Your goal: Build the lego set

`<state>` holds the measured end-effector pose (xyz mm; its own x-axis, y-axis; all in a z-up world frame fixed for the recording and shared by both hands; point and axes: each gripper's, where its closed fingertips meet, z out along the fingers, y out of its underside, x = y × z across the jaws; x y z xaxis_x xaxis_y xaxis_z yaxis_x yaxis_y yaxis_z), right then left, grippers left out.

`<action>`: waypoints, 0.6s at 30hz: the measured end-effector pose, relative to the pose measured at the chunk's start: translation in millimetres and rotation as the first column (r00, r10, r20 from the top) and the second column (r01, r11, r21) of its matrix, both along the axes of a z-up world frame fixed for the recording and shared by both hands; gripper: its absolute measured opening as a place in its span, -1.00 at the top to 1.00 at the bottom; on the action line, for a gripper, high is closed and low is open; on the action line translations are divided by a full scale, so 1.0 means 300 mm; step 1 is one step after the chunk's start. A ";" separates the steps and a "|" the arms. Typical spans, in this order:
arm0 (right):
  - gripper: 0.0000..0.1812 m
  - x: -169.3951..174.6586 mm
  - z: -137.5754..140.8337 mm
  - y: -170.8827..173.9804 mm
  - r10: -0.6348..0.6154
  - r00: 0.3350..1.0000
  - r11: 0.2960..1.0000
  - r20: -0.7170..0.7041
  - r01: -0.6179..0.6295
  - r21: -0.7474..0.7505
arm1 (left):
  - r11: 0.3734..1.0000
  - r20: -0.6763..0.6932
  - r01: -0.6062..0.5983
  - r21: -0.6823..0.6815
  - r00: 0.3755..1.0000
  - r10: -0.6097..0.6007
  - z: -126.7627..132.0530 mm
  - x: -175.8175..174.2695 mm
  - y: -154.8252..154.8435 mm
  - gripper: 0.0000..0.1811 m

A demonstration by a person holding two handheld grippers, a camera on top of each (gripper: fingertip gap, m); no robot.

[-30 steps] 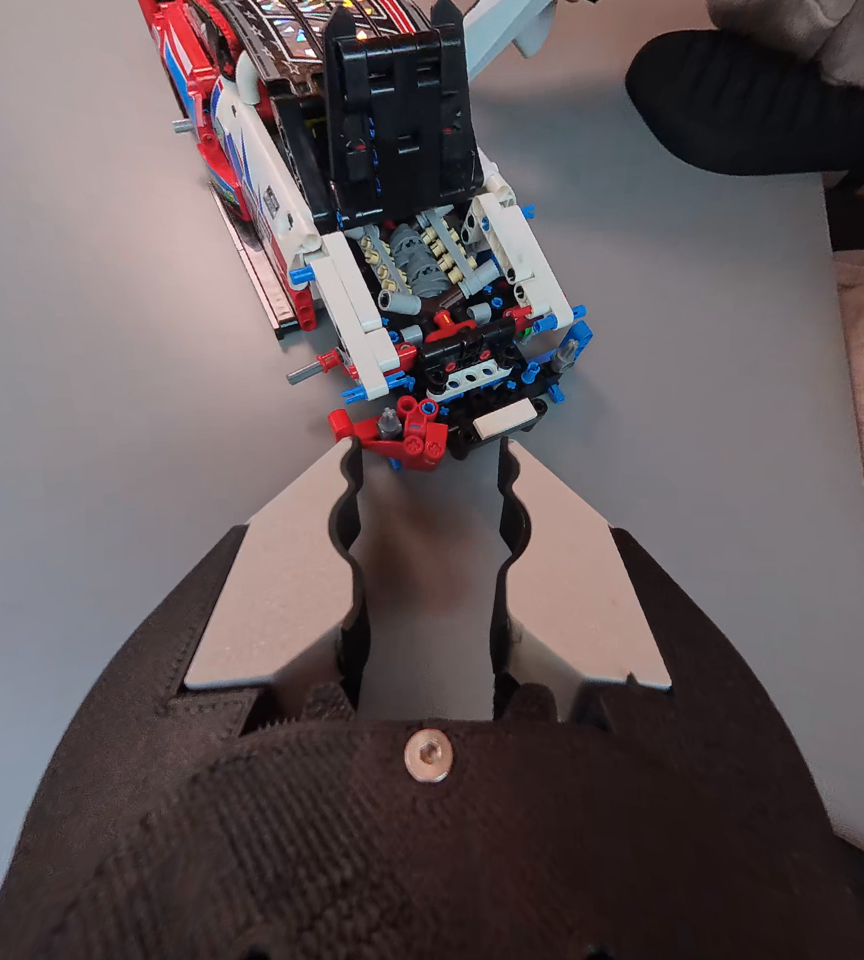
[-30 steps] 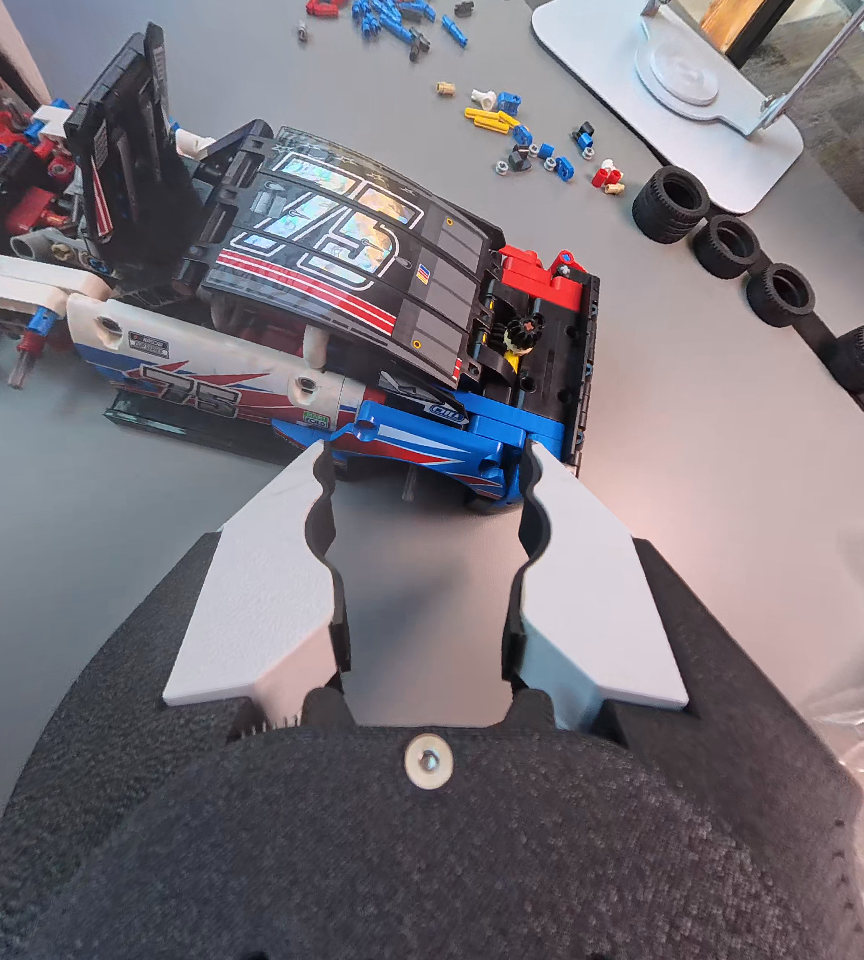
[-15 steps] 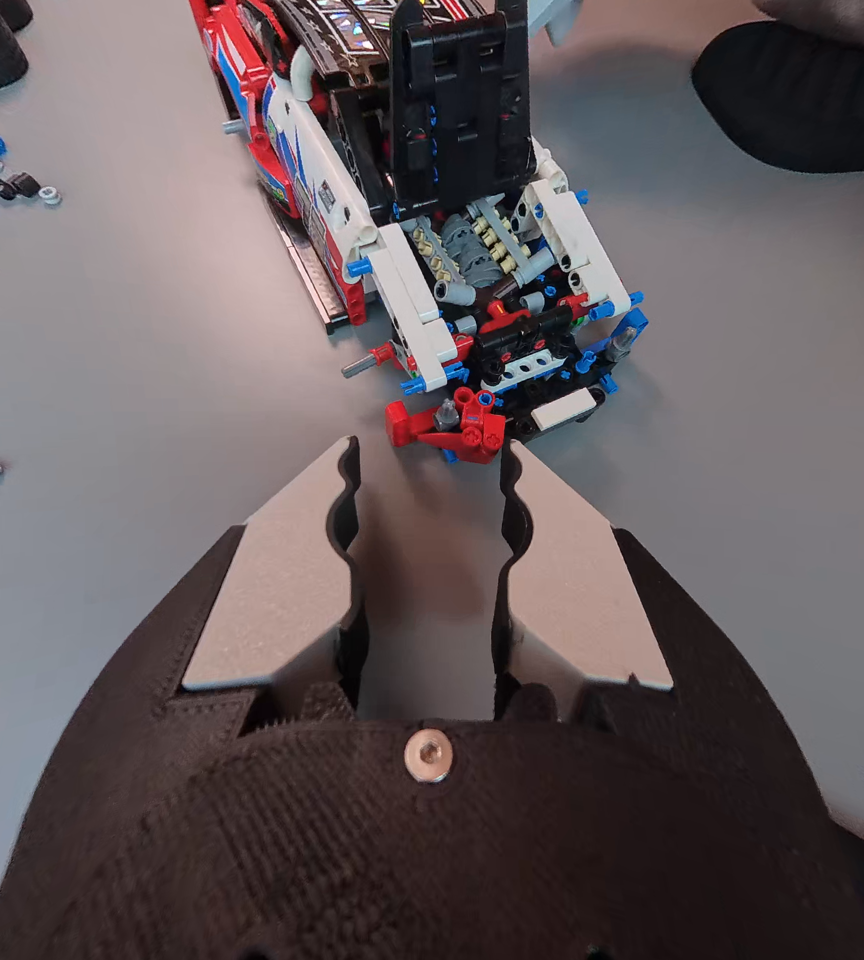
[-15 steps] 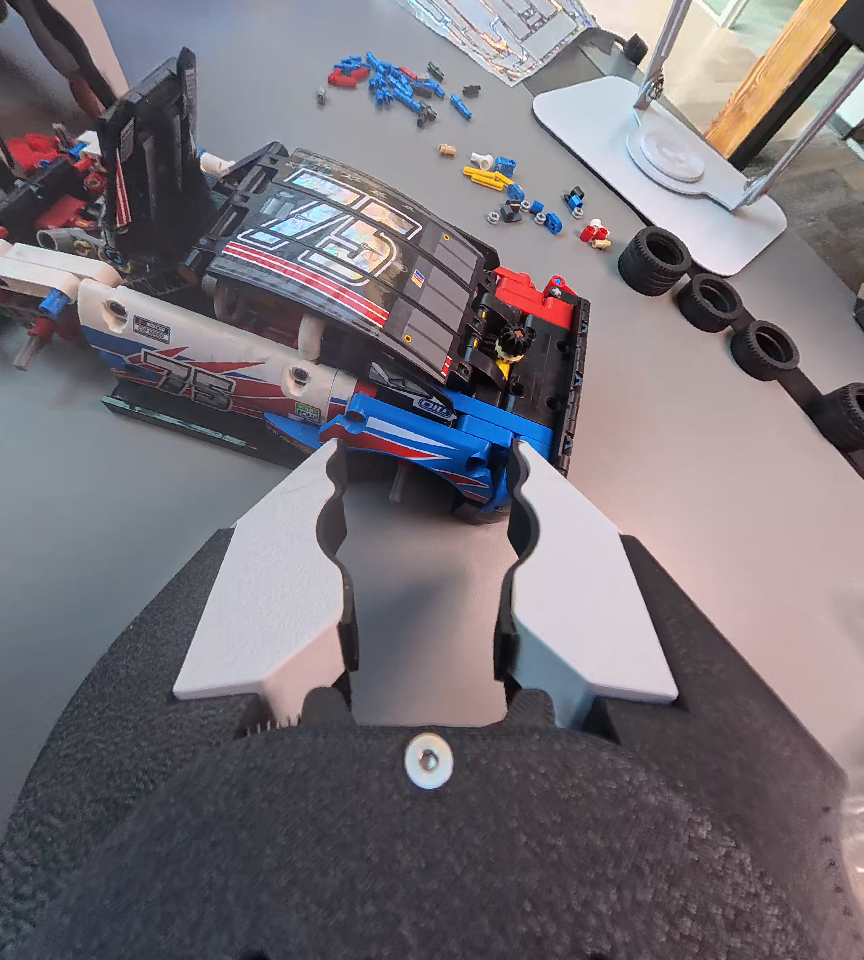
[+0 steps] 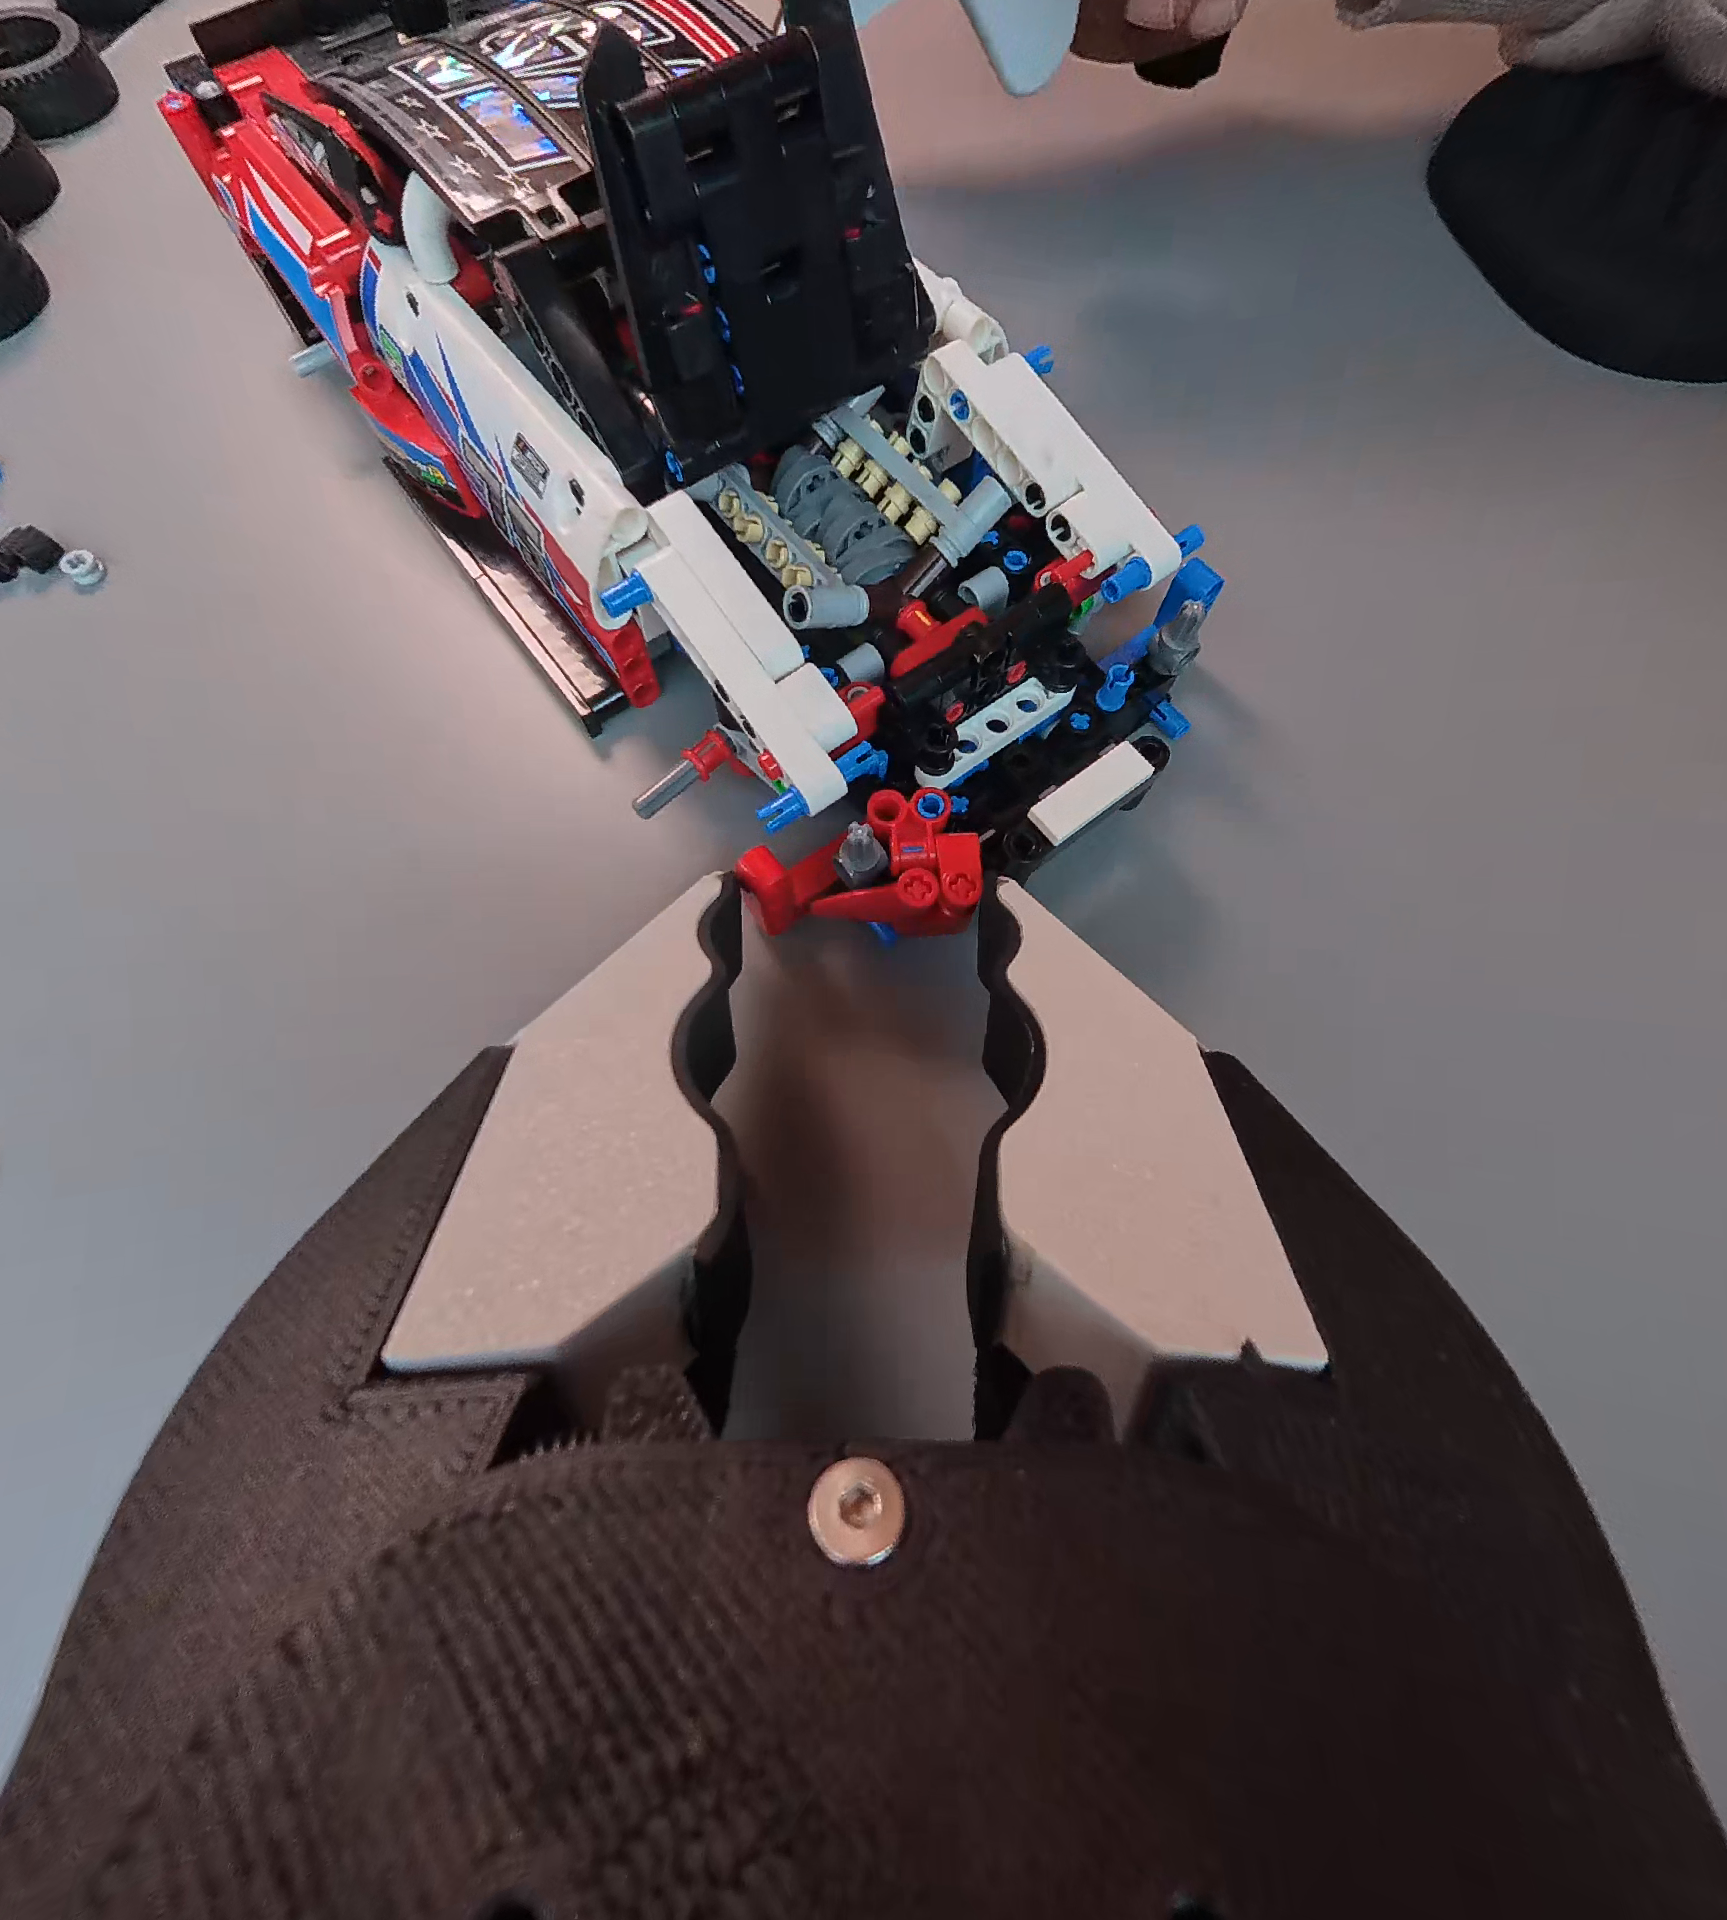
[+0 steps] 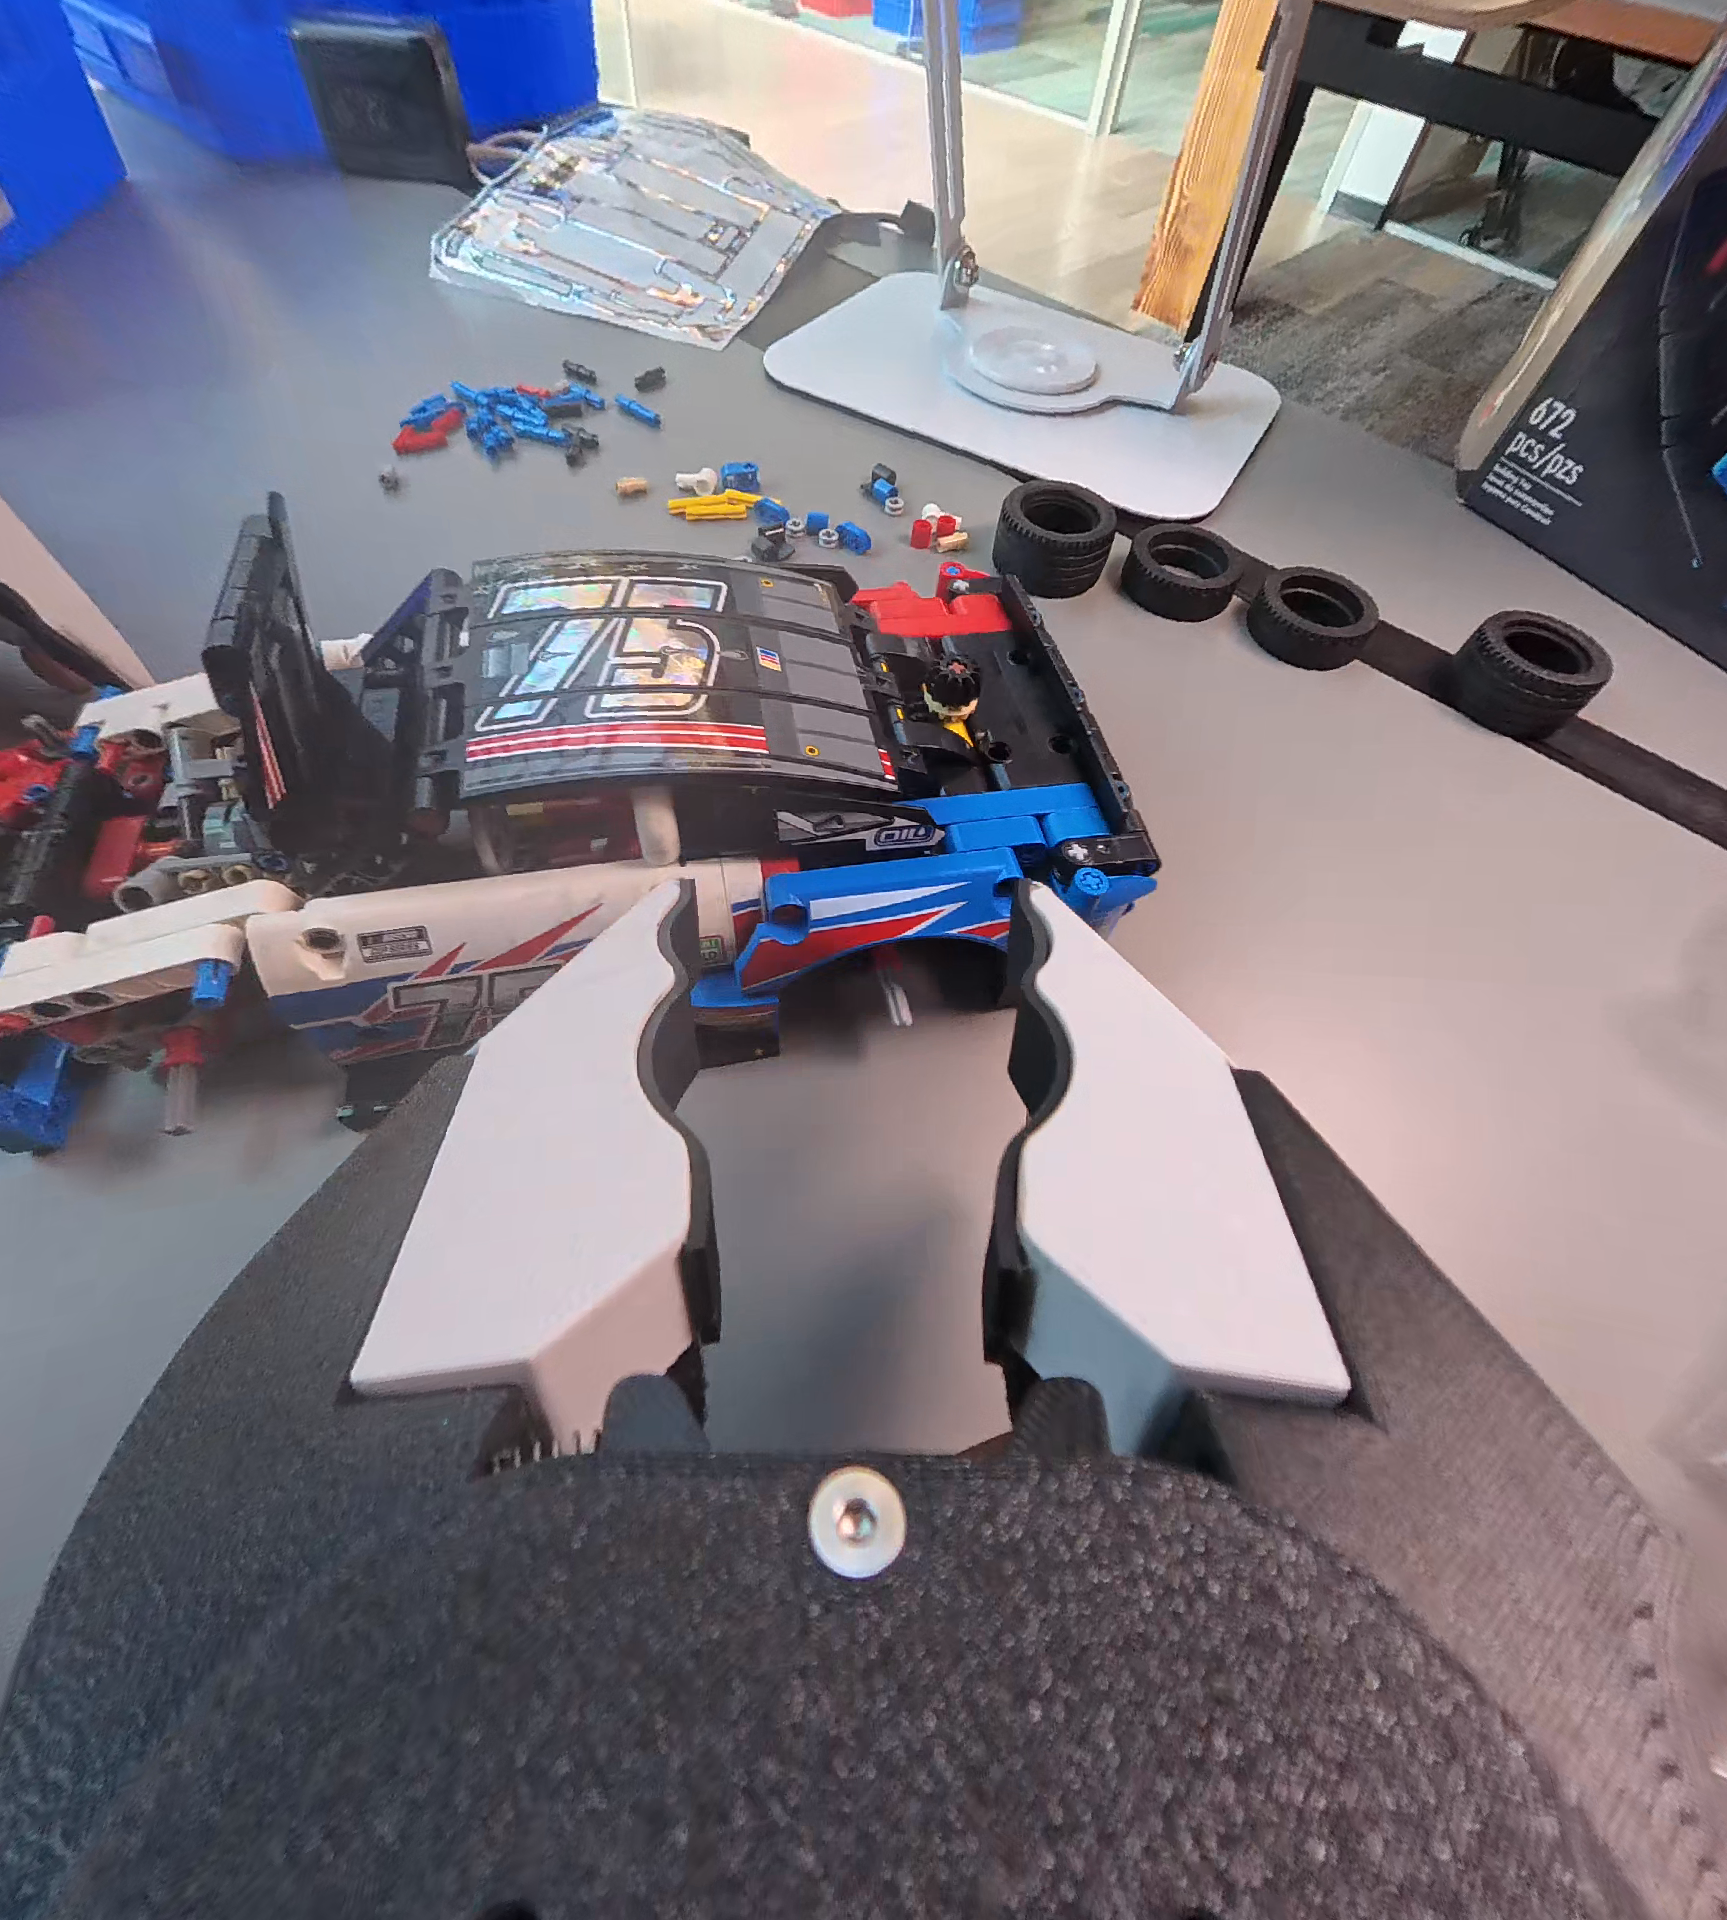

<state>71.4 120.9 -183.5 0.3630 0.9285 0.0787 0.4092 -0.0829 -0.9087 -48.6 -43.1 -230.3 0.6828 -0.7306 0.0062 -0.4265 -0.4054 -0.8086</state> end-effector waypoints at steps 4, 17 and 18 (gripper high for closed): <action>0.37 0.001 0.011 -0.026 -0.015 0.999 1.000 -0.050 0.015 0.006 | 0.998 -0.009 -0.064 0.012 0.998 0.064 0.002 -0.037 0.046 0.52; 0.43 -0.024 0.032 -0.081 0.033 0.996 0.993 -0.081 -0.024 0.115 | 0.970 -0.018 -0.240 0.044 0.970 0.241 0.008 -0.088 0.091 0.79; 0.43 -0.026 0.030 -0.082 0.035 0.996 0.993 -0.083 -0.025 0.113 | 0.972 -0.030 -0.229 0.053 0.972 0.231 0.006 -0.084 0.087 0.83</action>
<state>63.6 96.3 -174.4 0.3447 0.9262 0.1527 0.3309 0.0324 -0.9431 -73.7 -17.0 -228.4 0.8319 -0.5524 -0.0533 -0.3554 -0.4564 -0.8157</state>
